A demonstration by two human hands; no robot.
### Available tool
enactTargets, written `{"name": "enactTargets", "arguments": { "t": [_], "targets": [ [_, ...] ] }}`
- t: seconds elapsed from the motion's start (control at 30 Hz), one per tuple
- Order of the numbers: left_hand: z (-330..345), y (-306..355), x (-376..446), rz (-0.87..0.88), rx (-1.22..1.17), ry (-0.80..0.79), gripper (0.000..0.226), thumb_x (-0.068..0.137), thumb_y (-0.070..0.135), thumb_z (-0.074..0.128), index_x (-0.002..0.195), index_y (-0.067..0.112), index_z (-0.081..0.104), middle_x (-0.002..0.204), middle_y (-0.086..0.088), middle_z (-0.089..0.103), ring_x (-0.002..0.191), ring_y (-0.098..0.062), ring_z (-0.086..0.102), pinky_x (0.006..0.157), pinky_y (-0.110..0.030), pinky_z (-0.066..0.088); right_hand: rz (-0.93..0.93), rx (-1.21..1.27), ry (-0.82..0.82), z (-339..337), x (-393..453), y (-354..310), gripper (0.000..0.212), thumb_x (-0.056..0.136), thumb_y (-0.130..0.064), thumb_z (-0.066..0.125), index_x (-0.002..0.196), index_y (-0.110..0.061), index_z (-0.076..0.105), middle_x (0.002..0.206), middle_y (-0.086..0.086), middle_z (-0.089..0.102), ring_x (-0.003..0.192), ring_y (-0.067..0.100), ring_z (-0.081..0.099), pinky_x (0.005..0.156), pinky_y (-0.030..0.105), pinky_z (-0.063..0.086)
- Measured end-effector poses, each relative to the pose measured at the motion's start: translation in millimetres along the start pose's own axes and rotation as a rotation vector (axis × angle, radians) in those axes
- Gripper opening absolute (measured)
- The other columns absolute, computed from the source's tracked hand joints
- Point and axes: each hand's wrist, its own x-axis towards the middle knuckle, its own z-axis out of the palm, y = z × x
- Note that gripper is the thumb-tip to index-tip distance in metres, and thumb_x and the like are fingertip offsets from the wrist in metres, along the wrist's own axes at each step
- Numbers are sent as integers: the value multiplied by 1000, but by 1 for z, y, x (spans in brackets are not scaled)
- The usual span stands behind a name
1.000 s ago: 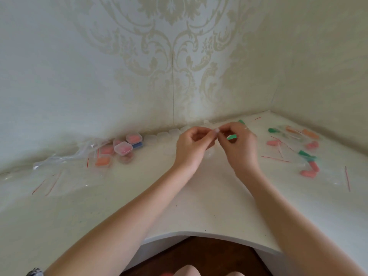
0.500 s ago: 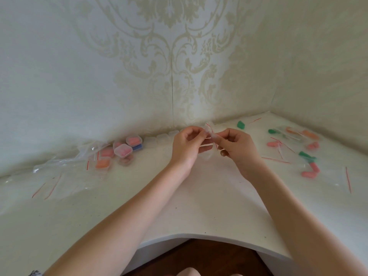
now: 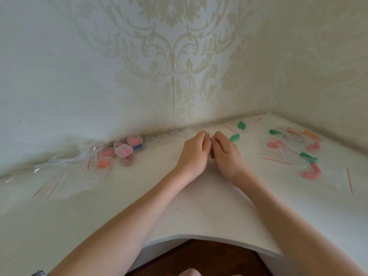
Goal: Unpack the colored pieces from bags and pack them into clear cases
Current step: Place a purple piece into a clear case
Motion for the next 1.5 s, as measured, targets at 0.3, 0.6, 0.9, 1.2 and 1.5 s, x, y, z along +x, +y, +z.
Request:
{"name": "enactTargets", "arguments": {
  "t": [0.3, 0.6, 0.9, 1.2, 1.5],
  "targets": [
    [2, 7, -3, 39, 170, -77, 37, 100, 17, 37, 63, 18, 29, 58, 6, 39, 51, -10, 33, 48, -23, 24, -39, -146, 297, -8, 4, 3, 34, 95, -9, 38, 66, -20, 24, 56, -5, 36, 50, 0, 44, 47, 23, 24],
    [-4, 5, -5, 121, 220, 68, 31, 100, 21, 40, 70, 12, 40, 56, 5, 41, 52, -18, 40, 52, -35, 27, -404, -595, 169, -14, 4, 10, 14, 82, 2, 59, 78, -9, 67, 119, 5, 56, 96, 24, 50, 55, 30, 39],
    [2, 3, -9, 460, 302, 37, 32, 95, 31, 36, 79, 7, 50, 56, 7, 40, 46, -16, 38, 47, -26, 23, -98, -172, 93, -13, 6, 12, 35, 91, -3, 46, 122, -5, 61, 135, 3, 55, 114, 9, 52, 82, 9, 40],
    [-8, 4, 5, -169, -301, 235, 23, 98, 31, 47, 82, 14, 47, 73, -8, 57, 48, -13, 54, 40, -27, 42, 108, 463, 64, -26, 6, -3, 19, 93, -26, 60, 108, -37, 63, 110, -16, 67, 95, 5, 63, 84, 28, 50],
    [-10, 4, 9, -366, -665, 29, 6, 90, 7, 62, 96, 4, 62, 85, -10, 67, 74, -14, 69, 65, -26, 58, 160, 398, -18, -26, 7, -2, 36, 96, -7, 48, 107, -36, 66, 93, -10, 71, 77, 6, 60, 71, 21, 46]
  ]
}}
